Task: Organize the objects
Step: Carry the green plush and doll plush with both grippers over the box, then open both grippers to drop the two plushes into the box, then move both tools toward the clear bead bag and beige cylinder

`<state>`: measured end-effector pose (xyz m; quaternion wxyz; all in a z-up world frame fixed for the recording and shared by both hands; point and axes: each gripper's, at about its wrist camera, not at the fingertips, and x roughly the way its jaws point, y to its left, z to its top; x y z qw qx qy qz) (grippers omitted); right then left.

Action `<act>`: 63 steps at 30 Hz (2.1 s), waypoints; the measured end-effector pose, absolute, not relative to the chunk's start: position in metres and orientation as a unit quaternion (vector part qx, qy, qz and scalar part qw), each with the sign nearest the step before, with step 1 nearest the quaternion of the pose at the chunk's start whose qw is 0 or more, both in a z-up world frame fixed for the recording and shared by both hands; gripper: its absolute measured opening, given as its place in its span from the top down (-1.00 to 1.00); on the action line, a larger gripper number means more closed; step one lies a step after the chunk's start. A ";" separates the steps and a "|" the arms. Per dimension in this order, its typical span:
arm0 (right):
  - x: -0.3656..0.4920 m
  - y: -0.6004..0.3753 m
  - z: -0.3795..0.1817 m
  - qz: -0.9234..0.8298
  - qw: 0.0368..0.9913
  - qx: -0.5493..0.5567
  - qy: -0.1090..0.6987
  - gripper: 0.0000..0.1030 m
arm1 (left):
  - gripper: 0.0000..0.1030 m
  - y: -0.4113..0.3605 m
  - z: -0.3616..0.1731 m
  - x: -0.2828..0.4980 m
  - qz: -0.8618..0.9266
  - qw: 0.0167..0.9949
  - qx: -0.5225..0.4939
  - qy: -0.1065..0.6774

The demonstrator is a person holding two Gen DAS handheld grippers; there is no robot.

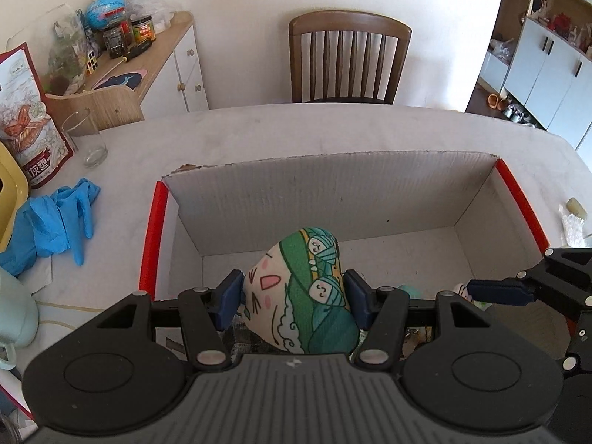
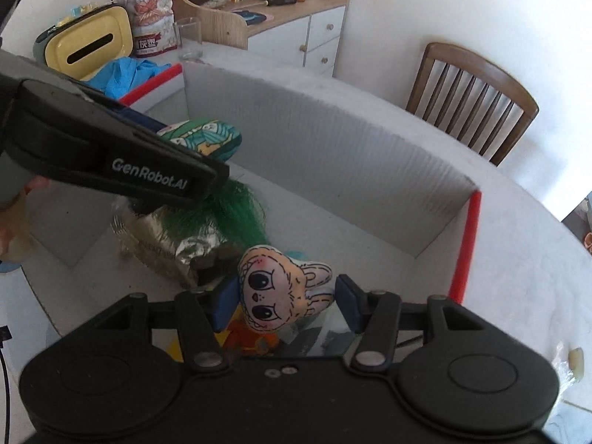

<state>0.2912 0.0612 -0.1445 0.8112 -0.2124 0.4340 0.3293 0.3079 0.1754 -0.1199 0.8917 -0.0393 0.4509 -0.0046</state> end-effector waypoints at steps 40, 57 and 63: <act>0.249 -0.024 -0.058 0.382 0.836 -0.118 0.375 -0.70 | -0.60 0.135 -0.054 0.233 -0.001 0.918 -0.022 0.395; 0.226 -0.120 -0.017 0.388 0.861 -0.070 0.322 -0.87 | -0.75 0.055 -0.002 0.184 -0.009 0.934 -0.041 0.354; 0.225 -0.164 -0.014 0.379 0.870 -0.047 0.311 -0.94 | -0.83 0.015 0.007 0.180 -0.023 0.939 -0.042 0.342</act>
